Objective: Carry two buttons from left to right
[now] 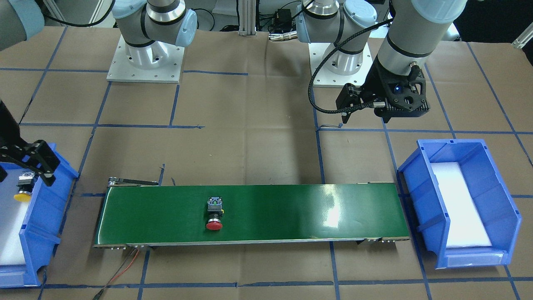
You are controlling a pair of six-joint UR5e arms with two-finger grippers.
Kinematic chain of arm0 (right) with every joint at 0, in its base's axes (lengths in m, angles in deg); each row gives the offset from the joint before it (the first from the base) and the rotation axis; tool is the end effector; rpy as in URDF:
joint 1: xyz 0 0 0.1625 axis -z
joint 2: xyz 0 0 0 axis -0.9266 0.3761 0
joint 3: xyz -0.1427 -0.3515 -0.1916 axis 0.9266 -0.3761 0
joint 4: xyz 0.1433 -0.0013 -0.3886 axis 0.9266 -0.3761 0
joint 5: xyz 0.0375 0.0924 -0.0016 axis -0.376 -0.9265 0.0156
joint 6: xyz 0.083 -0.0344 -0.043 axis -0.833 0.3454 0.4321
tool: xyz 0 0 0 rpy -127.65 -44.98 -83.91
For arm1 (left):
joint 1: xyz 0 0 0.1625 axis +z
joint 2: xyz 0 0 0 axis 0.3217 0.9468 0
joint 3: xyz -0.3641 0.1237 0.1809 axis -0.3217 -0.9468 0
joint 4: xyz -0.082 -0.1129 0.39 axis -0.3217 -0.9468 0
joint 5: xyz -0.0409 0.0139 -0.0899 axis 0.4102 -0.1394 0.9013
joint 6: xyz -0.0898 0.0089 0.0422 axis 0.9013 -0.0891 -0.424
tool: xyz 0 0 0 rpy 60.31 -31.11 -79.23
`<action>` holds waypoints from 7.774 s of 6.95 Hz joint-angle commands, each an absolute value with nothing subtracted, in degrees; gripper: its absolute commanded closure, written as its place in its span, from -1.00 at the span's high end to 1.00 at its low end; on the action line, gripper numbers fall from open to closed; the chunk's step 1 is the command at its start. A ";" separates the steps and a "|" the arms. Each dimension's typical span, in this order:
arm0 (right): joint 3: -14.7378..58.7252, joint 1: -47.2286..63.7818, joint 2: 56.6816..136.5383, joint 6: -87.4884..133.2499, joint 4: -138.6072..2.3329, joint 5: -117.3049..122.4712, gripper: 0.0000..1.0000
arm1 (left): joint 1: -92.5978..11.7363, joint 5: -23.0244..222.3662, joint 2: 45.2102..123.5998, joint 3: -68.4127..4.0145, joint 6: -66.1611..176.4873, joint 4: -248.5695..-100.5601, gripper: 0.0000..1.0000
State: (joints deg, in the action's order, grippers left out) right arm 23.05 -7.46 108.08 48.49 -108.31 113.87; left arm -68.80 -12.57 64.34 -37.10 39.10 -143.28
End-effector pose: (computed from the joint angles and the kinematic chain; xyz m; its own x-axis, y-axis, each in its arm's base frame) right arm -0.0117 -0.5841 0.4245 -0.9955 0.0938 0.0099 0.0884 0.9649 -0.2475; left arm -0.1113 -0.4913 0.4503 -0.9997 -0.0192 -0.0121 -0.0192 0.9998 0.0072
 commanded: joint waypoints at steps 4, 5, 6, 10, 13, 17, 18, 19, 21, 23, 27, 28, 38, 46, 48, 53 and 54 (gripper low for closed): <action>23.13 -16.11 108.10 34.56 -103.80 113.85 0.99 | -68.77 -12.57 64.28 -37.21 39.03 -143.28 1.00; 23.30 -16.20 107.93 34.55 -103.72 113.85 0.99 | -68.77 -12.57 64.28 -37.12 39.11 -143.28 1.00; 23.39 -16.20 107.40 34.55 -103.71 113.67 0.99 | -68.77 -12.57 64.28 -37.12 39.03 -143.28 1.00; 26.21 -16.29 103.90 33.67 -105.81 110.89 0.99 | -68.77 -12.57 64.28 -37.21 39.11 -143.28 1.00; 25.33 -18.22 99.15 34.11 -107.58 103.73 0.99 | -68.77 -12.57 64.28 -37.21 39.03 -143.28 1.00; 23.31 -22.18 95.10 33.32 -114.08 114.29 0.94 | -68.77 -12.57 64.28 -37.12 39.03 -143.28 1.00; 23.31 -22.18 94.92 33.32 -114.09 113.85 0.94 | -68.77 -12.57 64.20 -37.12 39.03 -143.28 1.00; 23.31 -22.18 94.40 33.23 -114.00 113.50 0.94 | -68.77 -12.57 64.28 -37.21 39.03 -143.28 1.00; 23.48 -22.27 93.08 33.23 -113.91 113.50 0.94 | -68.77 -12.57 64.20 -37.12 39.03 -143.28 1.00; 23.66 -22.27 91.41 33.40 -114.08 113.50 0.85 | -68.77 -12.57 64.28 -37.21 39.11 -143.28 1.00; 23.40 -21.74 91.75 34.11 -112.34 114.11 -0.83 | -68.77 -12.57 64.28 -37.21 39.11 -143.28 1.00; 22.18 -21.13 93.67 34.28 -110.41 114.72 -0.88 | -68.77 -12.57 64.28 -37.21 39.11 -143.28 1.00; 9.67 7.00 88.25 74.71 -101.51 114.46 -0.92 | -68.78 -12.57 64.28 -37.12 39.11 -143.28 1.00; 15.66 7.00 83.93 72.97 -109.43 113.50 0.90 | -68.77 -12.57 64.37 -36.94 39.20 -143.28 1.00; 15.48 7.00 84.28 72.69 -109.25 113.58 0.99 | -68.77 -12.57 64.55 -36.68 39.46 -143.28 1.00; 14.87 5.95 102.34 68.47 -101.38 113.15 0.99 | -68.86 -12.57 64.55 -36.59 39.55 -143.36 1.00; 14.78 3.25 105.87 67.78 -98.56 112.88 0.99 | -68.86 -12.48 64.55 -36.59 39.55 -143.36 1.00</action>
State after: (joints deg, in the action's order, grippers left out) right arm 14.86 5.51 101.01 68.51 -102.17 113.26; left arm -68.83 -12.54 64.55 -36.59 39.54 -143.35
